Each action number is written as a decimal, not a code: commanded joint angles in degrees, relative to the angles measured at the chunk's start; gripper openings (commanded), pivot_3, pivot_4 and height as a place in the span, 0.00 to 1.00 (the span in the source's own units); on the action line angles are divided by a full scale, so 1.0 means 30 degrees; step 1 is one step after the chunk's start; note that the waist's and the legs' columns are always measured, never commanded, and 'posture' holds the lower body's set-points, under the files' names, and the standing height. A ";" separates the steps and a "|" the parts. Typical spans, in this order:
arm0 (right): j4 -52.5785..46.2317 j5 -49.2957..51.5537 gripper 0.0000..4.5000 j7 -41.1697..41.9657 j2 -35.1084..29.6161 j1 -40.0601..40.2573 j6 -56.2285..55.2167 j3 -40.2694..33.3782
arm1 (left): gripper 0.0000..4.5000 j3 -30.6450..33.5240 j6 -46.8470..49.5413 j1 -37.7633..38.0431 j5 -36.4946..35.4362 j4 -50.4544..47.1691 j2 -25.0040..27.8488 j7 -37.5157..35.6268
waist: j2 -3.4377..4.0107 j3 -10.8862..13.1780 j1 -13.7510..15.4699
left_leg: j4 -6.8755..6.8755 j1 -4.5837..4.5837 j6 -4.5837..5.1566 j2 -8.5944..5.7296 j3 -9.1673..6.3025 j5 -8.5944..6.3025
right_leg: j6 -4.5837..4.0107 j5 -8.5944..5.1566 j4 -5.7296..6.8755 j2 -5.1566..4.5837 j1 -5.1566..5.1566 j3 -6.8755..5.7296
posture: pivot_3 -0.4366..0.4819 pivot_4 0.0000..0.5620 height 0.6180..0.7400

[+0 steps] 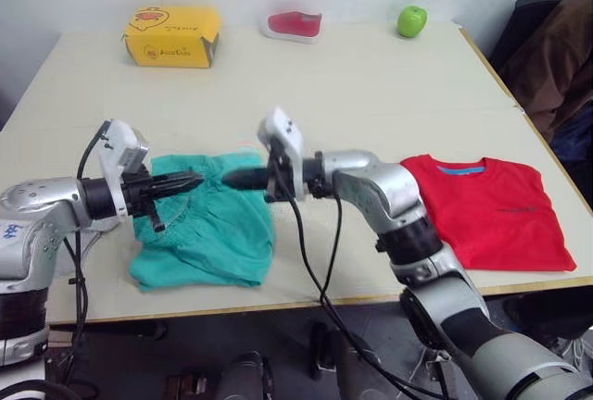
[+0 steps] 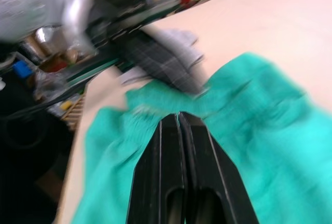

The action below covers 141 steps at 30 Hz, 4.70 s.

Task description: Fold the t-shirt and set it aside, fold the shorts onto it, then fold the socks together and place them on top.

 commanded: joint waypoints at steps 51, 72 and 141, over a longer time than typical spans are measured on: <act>0.9520 0.0690 0.53 -0.4143 0.4532 -0.0861 0.5385 -0.3133 | 1.00 0.4333 -0.0860 0.5179 -0.1565 -0.3753 0.1182 0.1760 | 0.0040 0.0023 -0.0487 | -0.0123 0.0055 -0.0092 0.0025 -0.0036 0.0039 | -0.0074 -0.0044 0.0022 0.0027 -0.0005 0.0032 | 0.48 0.27 1.00; 0.0307 0.4107 0.00 -0.2954 -0.0831 0.0601 1.1226 -0.4751 | 1.00 0.1881 -0.0768 0.2508 -0.1849 -0.2707 0.0636 0.1617 | 0.0029 0.0017 0.0013 | -0.0215 -0.0031 -0.0073 -0.0005 -0.0090 0.0057 | -0.0061 -0.0037 -0.0074 0.0017 -0.0045 0.0039 | 0.48 0.27 1.00; -0.8159 1.0088 1.00 0.4795 -1.4895 0.3980 0.4642 -0.8395 | 1.00 0.3503 -0.1628 0.5283 0.1102 -0.3941 -0.1197 0.2746 | 0.0146 0.0153 0.0824 | -0.0316 0.0228 -0.0156 0.0030 0.0148 0.0140 | -0.0040 -0.0004 -0.0007 0.0180 -0.0004 0.0353 | 0.48 0.27 1.00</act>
